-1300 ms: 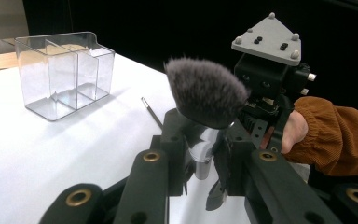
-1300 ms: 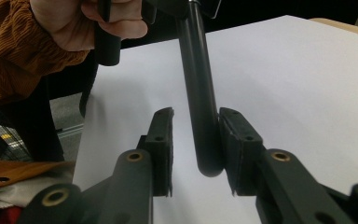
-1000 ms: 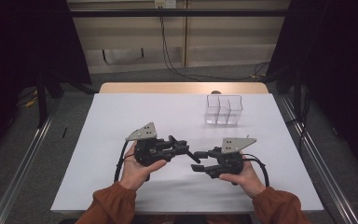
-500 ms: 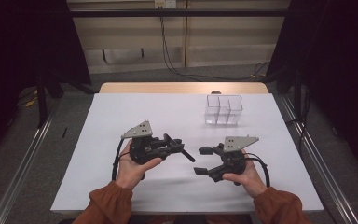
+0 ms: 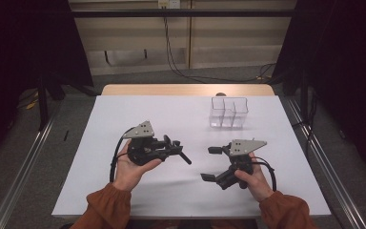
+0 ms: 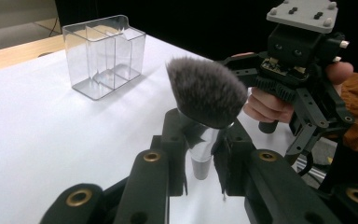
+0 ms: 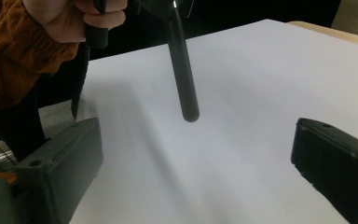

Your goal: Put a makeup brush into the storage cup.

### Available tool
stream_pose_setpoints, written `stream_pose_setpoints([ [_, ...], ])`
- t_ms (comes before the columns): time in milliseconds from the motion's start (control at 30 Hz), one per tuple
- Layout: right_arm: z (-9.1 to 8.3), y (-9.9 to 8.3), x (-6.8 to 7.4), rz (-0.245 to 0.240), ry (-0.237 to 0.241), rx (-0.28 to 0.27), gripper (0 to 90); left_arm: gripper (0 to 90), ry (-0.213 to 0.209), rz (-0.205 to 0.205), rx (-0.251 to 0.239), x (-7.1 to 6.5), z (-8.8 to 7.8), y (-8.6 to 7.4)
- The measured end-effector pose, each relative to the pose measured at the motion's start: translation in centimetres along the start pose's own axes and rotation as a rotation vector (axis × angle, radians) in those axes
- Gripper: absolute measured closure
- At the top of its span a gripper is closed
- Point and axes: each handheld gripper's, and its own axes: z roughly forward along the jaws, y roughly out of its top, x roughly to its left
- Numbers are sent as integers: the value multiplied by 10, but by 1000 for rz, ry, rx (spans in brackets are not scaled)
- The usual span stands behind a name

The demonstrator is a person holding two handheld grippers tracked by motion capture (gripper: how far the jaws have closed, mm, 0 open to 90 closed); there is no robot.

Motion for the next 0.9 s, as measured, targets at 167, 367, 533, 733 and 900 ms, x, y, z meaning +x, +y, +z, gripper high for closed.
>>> stream_pose_setpoints([
  [167,0,1,1,-14,-22,-10,10,757,-5,6,20,1,-3,8],
  [367,2,2,0,-13,-11,-14,27,757,-45,39,92,-2,5,17],
  [533,2,1,-1,10,-5,-19,65,756,-57,59,152,-6,15,20],
  [733,3,4,-1,12,6,-18,100,757,-59,65,194,-7,25,23],
  [900,8,6,0,9,-5,18,100,757,-62,82,219,-11,31,26],
])
